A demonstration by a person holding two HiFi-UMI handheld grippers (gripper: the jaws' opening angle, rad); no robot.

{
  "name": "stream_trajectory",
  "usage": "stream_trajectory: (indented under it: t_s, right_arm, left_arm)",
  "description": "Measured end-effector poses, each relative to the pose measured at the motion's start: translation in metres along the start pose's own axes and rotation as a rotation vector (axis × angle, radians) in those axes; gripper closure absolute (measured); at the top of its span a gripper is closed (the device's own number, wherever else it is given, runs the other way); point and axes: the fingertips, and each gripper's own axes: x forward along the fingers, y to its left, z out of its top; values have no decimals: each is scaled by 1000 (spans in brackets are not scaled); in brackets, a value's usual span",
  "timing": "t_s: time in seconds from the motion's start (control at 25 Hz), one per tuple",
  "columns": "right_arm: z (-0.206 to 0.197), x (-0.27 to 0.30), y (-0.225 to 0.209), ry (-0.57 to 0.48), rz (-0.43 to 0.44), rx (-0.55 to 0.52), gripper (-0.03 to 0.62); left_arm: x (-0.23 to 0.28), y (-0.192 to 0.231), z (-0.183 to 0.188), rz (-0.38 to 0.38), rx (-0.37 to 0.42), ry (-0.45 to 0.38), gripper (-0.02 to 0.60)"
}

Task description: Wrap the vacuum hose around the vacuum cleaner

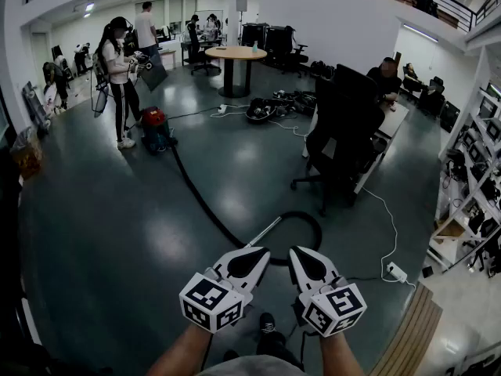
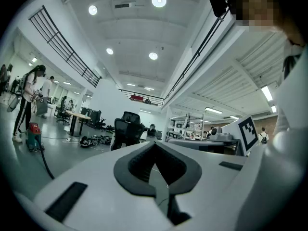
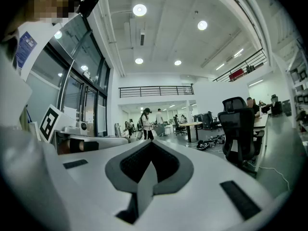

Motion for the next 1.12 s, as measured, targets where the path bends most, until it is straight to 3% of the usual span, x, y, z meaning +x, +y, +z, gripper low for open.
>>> stream_trajectory:
  t_s: [0.68, 1.12]
  right_arm:
    - [-3, 1, -9, 1, -15, -2, 589]
    - [-14, 23, -79, 27, -30, 30, 589]
  left_arm:
    - [9, 4, -7, 4, -8, 6, 575]
    - [76, 30, -27, 17, -36, 61, 575]
